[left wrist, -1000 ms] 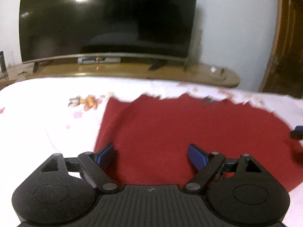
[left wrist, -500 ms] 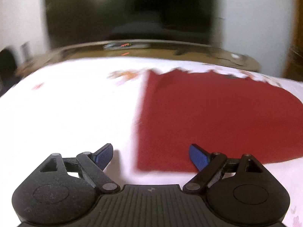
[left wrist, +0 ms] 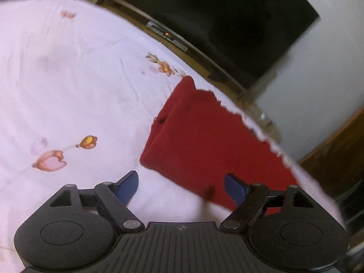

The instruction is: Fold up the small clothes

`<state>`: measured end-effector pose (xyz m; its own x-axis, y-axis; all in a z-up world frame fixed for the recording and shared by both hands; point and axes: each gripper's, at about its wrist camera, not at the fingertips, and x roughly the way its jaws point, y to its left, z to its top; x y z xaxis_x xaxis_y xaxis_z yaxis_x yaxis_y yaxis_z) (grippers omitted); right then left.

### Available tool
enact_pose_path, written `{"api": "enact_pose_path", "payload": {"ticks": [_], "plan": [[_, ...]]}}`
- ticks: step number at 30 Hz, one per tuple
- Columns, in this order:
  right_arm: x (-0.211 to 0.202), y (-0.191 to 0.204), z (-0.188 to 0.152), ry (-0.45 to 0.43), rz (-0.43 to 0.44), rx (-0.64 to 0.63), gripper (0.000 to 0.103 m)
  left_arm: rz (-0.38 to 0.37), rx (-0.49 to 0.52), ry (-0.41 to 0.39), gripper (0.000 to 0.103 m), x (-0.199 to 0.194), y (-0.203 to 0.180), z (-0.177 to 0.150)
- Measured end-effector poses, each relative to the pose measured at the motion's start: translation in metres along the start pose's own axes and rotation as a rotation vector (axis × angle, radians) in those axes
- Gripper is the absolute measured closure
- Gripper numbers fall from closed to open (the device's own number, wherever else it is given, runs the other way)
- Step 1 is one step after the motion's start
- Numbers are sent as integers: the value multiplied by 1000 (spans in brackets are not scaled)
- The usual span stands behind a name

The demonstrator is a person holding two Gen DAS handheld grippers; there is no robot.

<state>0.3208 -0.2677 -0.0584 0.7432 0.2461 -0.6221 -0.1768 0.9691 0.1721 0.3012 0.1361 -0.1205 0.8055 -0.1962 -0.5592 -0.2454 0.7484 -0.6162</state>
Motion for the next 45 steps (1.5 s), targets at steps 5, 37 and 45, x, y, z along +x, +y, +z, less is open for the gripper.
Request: {"api": "enact_pose_path", "payload": {"ticks": [5, 37, 45], "plan": [[11, 4, -2, 25, -7, 15, 58, -79, -142, 0, 27, 18, 19, 9], [33, 27, 23, 39, 65, -6, 61, -86, -431, -59, 91, 85, 22, 10], [56, 72, 54, 13, 128, -99, 71, -161, -447, -146, 95, 65, 22, -6]]}}
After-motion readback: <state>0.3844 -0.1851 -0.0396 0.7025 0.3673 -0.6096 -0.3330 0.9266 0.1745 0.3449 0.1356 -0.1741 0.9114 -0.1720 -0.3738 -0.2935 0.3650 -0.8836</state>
